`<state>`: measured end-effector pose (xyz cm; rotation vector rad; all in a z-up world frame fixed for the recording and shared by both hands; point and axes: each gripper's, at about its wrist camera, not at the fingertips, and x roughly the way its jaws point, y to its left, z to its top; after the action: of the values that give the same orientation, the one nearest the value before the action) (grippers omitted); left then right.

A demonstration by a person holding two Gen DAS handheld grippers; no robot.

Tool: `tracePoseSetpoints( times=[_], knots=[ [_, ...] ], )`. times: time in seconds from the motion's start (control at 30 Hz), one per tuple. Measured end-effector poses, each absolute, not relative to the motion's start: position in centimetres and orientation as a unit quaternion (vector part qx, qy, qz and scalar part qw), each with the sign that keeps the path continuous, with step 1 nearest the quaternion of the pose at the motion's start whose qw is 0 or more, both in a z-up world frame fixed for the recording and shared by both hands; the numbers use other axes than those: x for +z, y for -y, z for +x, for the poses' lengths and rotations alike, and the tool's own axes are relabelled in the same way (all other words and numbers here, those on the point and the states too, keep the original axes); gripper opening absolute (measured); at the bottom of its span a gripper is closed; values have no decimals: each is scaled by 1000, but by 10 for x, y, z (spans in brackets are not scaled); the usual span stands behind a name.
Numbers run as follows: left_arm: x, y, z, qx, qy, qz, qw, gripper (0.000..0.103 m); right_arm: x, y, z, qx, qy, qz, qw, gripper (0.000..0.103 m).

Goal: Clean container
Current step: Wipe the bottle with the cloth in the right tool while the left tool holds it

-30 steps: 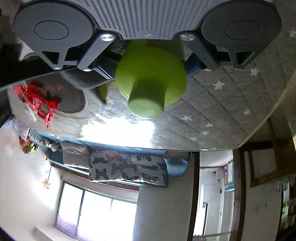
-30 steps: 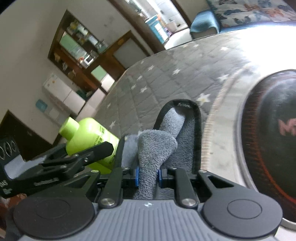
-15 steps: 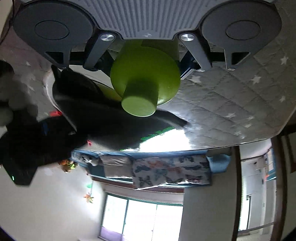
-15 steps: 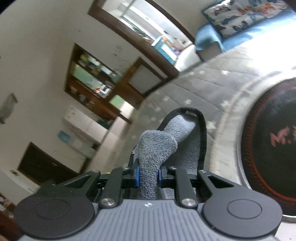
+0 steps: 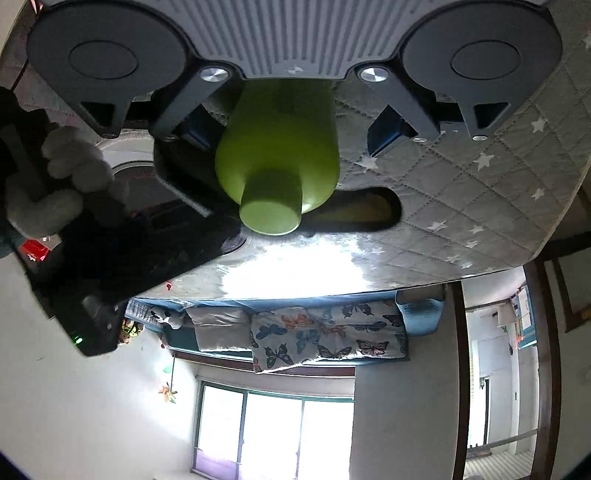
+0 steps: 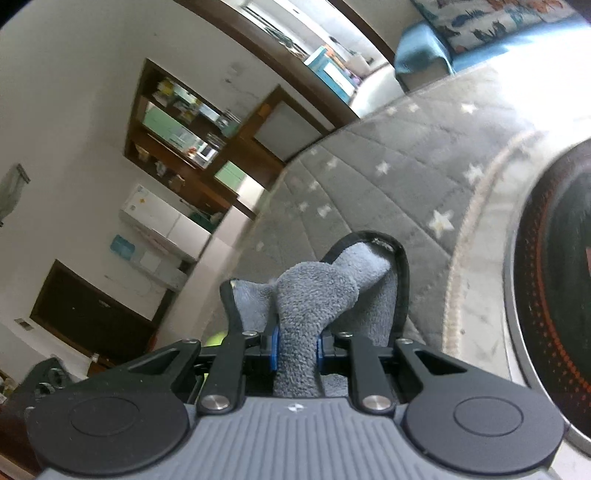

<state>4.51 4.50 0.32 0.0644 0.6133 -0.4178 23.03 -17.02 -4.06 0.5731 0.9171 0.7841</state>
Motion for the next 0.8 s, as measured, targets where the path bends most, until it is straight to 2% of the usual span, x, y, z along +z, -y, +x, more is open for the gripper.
tracePoseSetpoints(
  times=[0.2, 0.53, 0.8],
  knots=[
    [2, -49, 41, -200, -302, 29, 932, 88, -59, 170, 228, 347, -451, 237, 788, 17],
    [9, -74, 17, -169, -295, 7, 940, 88, -53, 167, 184, 356, -455, 173, 797, 17],
    [8, -65, 14, -184, -294, -12, 938, 88, -24, 187, 162, 379, -418, 235, 791, 17]
  ],
)
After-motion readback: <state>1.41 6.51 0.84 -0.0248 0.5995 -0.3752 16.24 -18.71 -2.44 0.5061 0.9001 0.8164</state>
